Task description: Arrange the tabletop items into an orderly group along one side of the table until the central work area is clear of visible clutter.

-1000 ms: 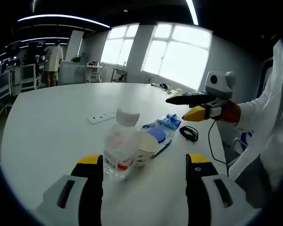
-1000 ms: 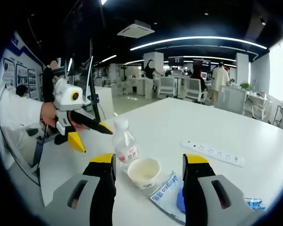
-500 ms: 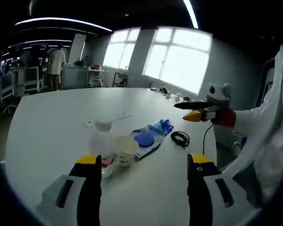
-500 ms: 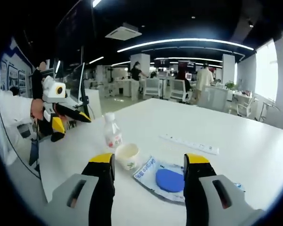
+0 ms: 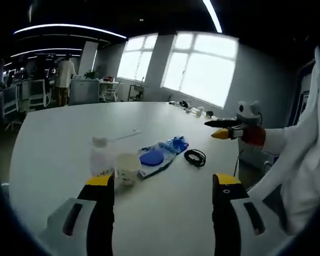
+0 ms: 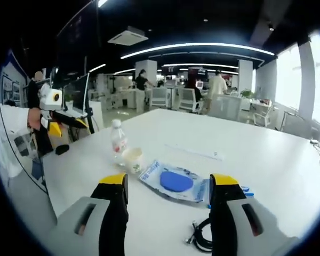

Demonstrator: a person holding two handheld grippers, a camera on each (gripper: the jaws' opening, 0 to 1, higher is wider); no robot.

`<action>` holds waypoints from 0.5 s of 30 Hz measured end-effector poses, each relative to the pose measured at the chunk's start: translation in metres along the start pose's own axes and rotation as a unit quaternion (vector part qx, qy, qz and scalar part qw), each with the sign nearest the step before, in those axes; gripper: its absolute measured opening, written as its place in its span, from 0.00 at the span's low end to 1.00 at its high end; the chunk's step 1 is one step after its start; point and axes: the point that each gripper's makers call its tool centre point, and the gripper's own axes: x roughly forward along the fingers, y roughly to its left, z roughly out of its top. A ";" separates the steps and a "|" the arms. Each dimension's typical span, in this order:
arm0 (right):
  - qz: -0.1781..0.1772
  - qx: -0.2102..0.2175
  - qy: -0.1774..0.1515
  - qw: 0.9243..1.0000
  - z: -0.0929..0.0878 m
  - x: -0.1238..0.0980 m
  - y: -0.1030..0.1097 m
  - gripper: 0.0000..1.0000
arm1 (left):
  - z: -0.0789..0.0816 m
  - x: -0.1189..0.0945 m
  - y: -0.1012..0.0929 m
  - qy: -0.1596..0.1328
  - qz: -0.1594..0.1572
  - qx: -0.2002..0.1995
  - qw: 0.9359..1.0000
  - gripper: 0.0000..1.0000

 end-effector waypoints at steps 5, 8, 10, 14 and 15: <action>-0.013 0.006 0.005 1.000 -0.011 -0.025 -0.006 0.61 | -0.005 -0.005 -0.016 0.010 0.002 0.015 1.000 0.78; -0.018 0.010 0.011 1.000 -0.019 -0.038 -0.007 0.62 | -0.010 -0.006 -0.025 0.016 0.001 0.018 1.000 0.78; -0.021 0.015 0.014 1.000 -0.025 -0.046 -0.007 0.62 | -0.014 -0.008 -0.029 0.019 0.003 0.021 1.000 0.79; -0.025 0.023 0.026 0.999 -0.040 -0.060 -0.009 0.64 | -0.024 -0.012 -0.034 0.029 0.010 0.024 0.999 0.81; -0.025 0.024 0.028 0.999 -0.042 -0.062 -0.009 0.65 | -0.028 -0.014 -0.035 0.032 0.013 0.023 0.999 0.81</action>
